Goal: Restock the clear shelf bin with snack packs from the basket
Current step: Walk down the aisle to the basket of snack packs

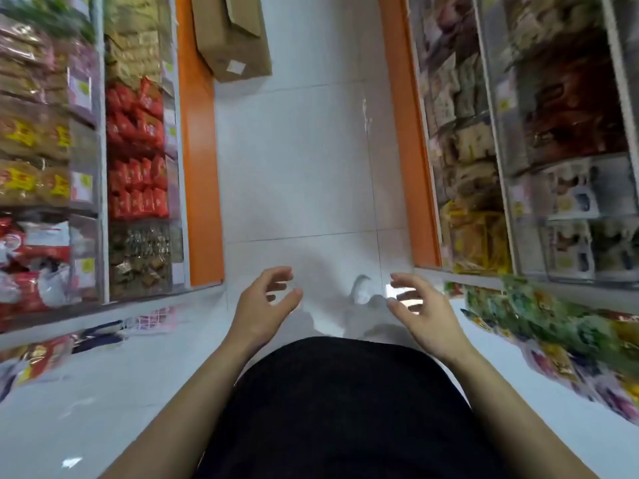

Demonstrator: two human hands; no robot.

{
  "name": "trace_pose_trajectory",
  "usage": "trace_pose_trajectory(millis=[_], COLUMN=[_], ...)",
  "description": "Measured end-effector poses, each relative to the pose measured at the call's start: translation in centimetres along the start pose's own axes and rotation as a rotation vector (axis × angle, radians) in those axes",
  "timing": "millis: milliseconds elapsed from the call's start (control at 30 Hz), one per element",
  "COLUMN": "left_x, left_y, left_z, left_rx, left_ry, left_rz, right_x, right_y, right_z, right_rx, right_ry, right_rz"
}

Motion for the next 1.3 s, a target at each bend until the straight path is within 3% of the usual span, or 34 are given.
trace_pose_trajectory(millis=[200, 467, 667, 900, 1100, 1300], left_x=[-0.2, -6.8, -11.6, -17.5, -17.9, -18.8], left_y=[-1.8, -5.6, -15.2, -26.9, -37.4, -45.0], left_z=[-3.0, -5.4, -8.8, -21.3, -33.7, -42.6], left_rx=[-0.033, -0.092, -0.119, 0.027, 0.081, 0.037], left_ry=[-0.063, -0.041, -0.045, -0.149, -0.211, -0.222], left_rz=[-0.075, -0.202, -0.135, -0.02, 0.028, -0.025], right_x=[-2.7, -2.9, -0.8, -4.2, -10.1, -16.0], right_y=[-4.4, -17.4, -28.4, -36.5, -44.8, -56.9], right_z=[-0.1, 6.6, 11.6, 16.5, 16.6, 19.1], right_rx=[-0.026, -0.199, -0.194, -0.099, -0.025, -0.094], right_ry=[0.044, 0.202, 0.284, 0.313, 0.299, 0.354], right_rz=[0.085, 0.201, 0.231, 0.174, 0.093, 0.197])
Point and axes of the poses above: each hand's wrist, its own y-axis away from the middle knuckle, its own x-axis out of the palm, z = x × y, the point moved 3 cm from there along -y, towards the middle knuckle, and after that the axes turned 13 degrees about -x, right-handed, at the moved point
